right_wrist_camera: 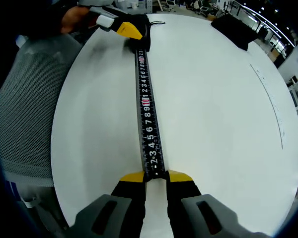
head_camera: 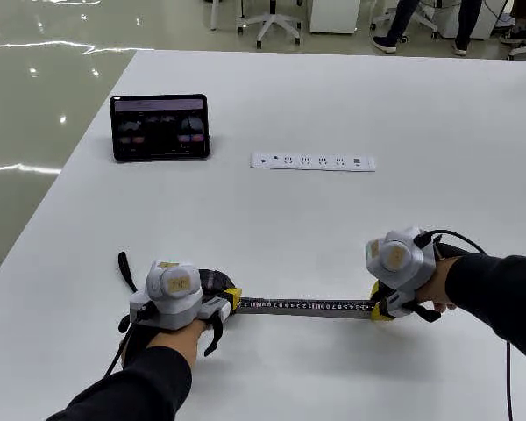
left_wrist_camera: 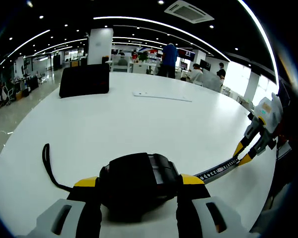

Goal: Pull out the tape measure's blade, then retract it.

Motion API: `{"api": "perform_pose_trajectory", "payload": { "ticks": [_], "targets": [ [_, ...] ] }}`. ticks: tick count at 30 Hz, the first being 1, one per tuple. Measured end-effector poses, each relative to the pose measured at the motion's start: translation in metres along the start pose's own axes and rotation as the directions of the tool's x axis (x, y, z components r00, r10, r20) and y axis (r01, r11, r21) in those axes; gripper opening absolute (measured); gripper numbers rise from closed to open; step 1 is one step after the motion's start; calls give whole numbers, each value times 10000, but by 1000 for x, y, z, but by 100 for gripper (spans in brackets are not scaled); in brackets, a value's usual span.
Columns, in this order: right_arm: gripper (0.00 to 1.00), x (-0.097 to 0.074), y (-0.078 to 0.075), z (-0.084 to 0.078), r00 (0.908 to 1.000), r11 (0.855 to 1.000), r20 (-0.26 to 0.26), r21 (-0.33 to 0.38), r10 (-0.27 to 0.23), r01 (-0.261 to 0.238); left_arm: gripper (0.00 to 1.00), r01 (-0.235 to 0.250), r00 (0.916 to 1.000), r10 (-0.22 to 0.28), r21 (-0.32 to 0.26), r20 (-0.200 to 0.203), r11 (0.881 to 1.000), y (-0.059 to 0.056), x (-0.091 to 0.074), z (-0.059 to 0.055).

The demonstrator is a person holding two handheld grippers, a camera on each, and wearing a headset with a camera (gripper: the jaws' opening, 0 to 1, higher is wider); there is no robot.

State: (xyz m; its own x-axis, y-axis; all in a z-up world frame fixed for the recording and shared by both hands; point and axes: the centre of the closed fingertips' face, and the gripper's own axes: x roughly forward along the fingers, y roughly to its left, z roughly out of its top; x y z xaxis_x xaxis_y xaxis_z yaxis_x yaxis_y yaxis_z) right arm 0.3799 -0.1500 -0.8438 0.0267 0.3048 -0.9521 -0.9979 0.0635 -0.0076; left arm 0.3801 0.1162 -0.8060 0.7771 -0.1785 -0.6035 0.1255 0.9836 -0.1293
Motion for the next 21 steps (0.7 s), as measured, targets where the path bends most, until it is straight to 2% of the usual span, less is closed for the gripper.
{"api": "perform_pose_trajectory", "payload": {
  "ticks": [21],
  "targets": [
    [11,4,3,13,9999,10000,148,-18,67,-67,57,41,10000,-41,-14,-44,10000,0,0,0]
  ]
}}
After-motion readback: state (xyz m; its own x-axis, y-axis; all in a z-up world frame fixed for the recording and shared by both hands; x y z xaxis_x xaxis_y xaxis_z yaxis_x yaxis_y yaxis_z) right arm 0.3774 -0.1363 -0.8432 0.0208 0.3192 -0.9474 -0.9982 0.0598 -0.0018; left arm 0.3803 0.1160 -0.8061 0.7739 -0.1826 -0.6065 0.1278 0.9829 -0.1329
